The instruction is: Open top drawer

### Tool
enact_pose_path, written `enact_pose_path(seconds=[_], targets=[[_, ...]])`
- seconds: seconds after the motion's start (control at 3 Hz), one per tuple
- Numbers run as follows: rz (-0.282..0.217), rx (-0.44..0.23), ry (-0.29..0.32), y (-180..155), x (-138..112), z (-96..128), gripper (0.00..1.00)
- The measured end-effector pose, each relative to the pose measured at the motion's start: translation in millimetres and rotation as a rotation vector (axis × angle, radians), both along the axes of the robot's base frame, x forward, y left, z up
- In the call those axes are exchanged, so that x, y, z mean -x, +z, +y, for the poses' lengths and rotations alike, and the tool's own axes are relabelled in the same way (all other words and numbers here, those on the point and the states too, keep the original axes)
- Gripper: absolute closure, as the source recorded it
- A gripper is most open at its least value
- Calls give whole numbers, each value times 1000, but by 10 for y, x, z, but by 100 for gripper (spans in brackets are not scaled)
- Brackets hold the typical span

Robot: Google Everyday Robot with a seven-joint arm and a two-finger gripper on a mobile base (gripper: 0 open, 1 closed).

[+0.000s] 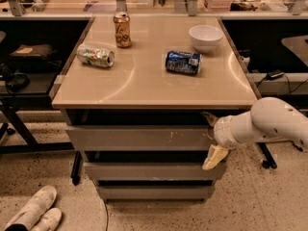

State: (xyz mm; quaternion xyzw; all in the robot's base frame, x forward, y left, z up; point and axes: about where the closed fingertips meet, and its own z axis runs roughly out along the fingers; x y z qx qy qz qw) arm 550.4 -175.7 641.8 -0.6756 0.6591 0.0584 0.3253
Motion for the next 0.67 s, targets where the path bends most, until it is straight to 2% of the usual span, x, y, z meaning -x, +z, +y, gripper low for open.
enact_pose_path(seconds=[0.33,0.67], targets=[[31,-5,-6,-105,-34,-68,0],[31,-5,-6,-80,-34,-68,18]])
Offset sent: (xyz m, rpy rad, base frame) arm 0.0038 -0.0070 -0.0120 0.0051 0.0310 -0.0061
